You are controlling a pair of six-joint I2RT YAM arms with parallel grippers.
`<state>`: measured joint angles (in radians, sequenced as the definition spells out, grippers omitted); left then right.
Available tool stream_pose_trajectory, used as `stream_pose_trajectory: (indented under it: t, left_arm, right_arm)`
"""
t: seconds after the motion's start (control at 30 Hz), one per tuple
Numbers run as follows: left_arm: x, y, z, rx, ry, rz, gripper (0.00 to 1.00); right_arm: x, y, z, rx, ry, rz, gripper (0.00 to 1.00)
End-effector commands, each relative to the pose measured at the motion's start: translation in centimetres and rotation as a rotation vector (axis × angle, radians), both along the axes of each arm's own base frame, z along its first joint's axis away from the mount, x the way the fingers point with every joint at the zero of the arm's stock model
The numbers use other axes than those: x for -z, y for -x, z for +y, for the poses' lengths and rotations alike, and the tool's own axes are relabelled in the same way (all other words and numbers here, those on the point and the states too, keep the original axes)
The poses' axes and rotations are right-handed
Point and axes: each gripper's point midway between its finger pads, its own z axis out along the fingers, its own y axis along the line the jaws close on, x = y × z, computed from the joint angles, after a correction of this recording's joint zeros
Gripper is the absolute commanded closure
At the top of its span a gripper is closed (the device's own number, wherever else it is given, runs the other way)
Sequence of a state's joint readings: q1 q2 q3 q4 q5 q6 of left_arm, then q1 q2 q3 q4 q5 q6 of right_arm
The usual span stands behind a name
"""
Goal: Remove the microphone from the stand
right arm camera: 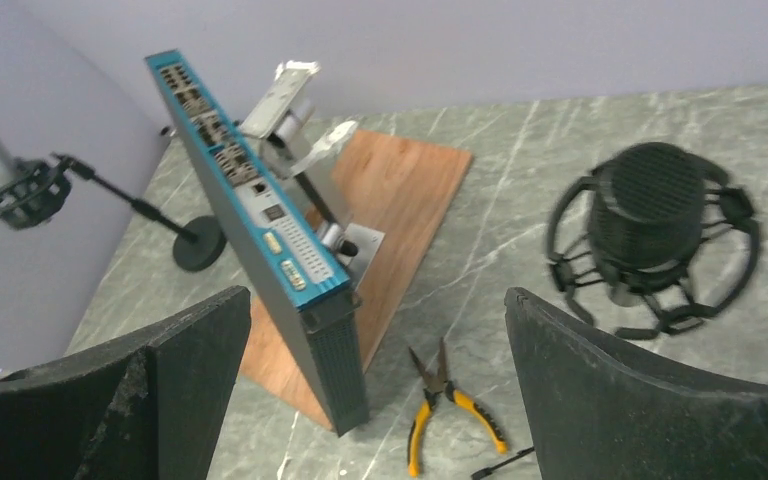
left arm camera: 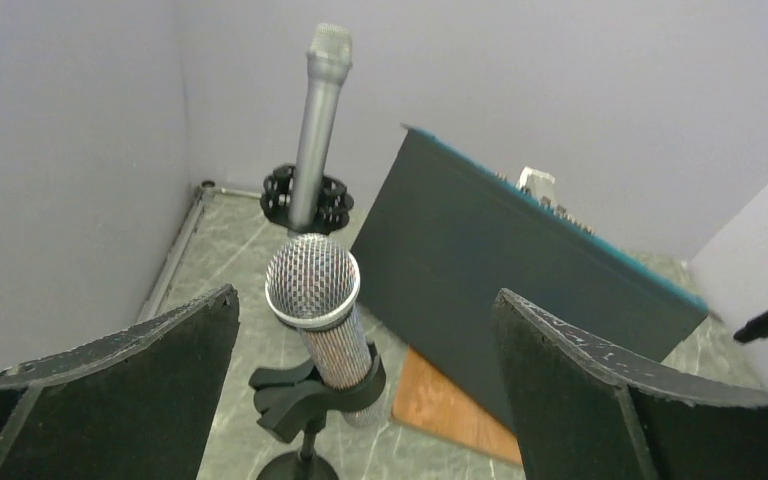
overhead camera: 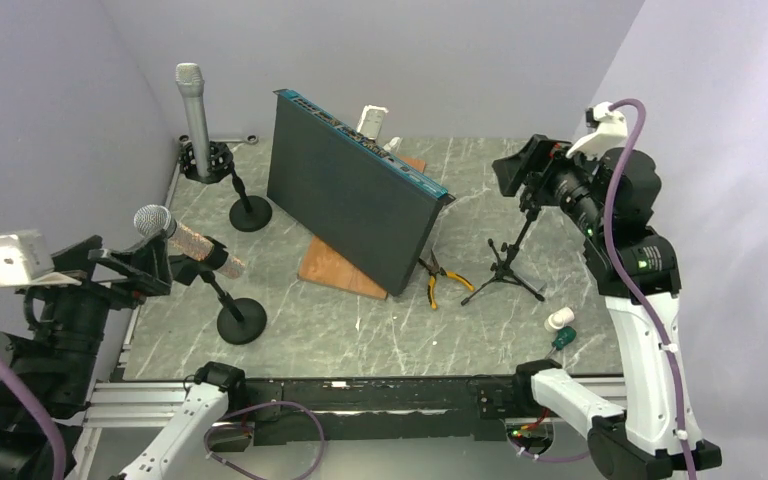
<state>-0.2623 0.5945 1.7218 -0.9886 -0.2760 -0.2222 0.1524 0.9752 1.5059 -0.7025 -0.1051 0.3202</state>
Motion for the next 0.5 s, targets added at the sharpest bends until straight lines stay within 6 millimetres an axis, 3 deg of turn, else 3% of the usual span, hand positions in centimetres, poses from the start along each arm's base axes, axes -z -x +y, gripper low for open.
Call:
stream_pose_trajectory:
  t: [0.0, 0.2, 0.47]
  left_arm:
    - [1.6, 0.5, -0.4, 0.033, -0.032, 0.017, 0.01]
    - [2.7, 1.2, 0.0, 0.018, -0.011, 0.027, 0.01]
    - [5.9, 1.0, 1.7, -0.100, 0.068, 0.128, 0.01]
  right_arm:
    - [-1.8, 0.0, 3.6, -0.127, -0.031, -0.033, 0.00]
    - [-1.3, 0.3, 12.3, -0.371, 0.003, -0.004, 0.00]
    - [1.4, 4.1, 25.4, -0.645, 0.001, 0.021, 0.00]
